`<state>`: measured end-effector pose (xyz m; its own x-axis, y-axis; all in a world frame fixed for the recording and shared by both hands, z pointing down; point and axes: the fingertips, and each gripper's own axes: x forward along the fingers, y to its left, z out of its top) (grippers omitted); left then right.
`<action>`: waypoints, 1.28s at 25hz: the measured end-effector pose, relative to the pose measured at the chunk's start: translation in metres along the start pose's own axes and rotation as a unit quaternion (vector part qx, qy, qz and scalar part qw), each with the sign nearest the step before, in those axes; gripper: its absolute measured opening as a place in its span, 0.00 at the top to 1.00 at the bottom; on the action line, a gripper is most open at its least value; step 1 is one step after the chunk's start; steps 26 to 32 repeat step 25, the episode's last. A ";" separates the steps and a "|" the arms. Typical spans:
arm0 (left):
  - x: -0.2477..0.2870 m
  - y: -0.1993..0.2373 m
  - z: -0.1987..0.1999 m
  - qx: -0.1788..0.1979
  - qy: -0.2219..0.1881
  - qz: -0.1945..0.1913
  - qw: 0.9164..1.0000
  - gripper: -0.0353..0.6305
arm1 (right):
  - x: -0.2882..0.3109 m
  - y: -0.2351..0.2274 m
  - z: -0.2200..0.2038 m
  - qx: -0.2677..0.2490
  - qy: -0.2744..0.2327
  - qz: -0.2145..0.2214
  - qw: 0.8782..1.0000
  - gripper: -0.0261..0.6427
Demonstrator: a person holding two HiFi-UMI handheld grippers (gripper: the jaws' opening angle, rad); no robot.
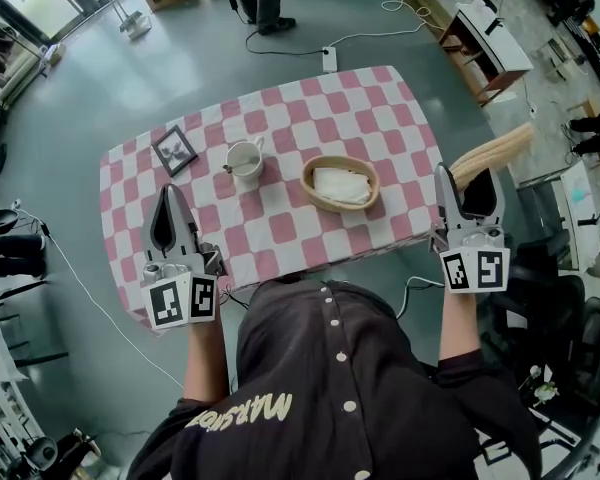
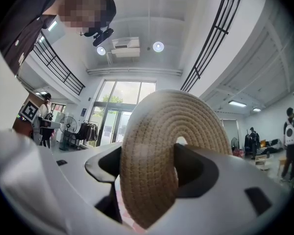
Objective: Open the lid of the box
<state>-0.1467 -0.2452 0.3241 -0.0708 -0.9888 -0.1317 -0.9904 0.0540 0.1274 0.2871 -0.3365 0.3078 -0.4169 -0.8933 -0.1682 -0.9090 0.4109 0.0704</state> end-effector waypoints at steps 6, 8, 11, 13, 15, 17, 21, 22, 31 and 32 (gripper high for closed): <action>0.000 0.001 0.000 -0.002 0.000 0.001 1.000 0.93 | 0.001 0.004 -0.004 -0.006 0.006 0.004 1.000 0.50; 0.000 0.001 0.000 -0.002 0.001 0.000 1.000 0.93 | 0.001 0.005 -0.004 -0.006 0.007 0.004 1.000 0.50; -0.001 0.003 0.000 -0.007 0.001 0.001 1.000 0.93 | 0.003 0.005 -0.003 -0.004 0.008 0.004 1.000 0.50; -0.001 0.003 0.000 -0.009 0.000 0.001 1.000 0.93 | 0.003 0.006 -0.003 -0.004 0.009 0.005 1.000 0.50; -0.001 0.003 0.000 -0.009 0.000 0.001 1.000 0.93 | 0.004 0.007 -0.004 -0.005 0.010 0.007 1.000 0.50; -0.002 0.003 0.000 -0.010 0.000 0.000 1.000 0.93 | 0.004 0.009 -0.005 -0.006 0.011 0.008 1.000 0.50; -0.004 0.005 0.002 -0.011 -0.002 0.002 1.000 0.93 | 0.007 0.013 -0.007 -0.005 0.014 0.013 1.000 0.50; -0.004 0.005 0.002 -0.011 -0.002 0.002 1.000 0.93 | 0.007 0.014 -0.007 -0.004 0.014 0.014 1.000 0.50; -0.004 0.004 0.001 -0.012 -0.002 0.002 1.000 0.93 | 0.008 0.015 -0.007 -0.003 0.014 0.016 1.000 0.50; -0.004 0.004 0.001 -0.012 -0.002 0.002 1.000 0.93 | 0.008 0.015 -0.007 -0.003 0.014 0.016 1.000 0.50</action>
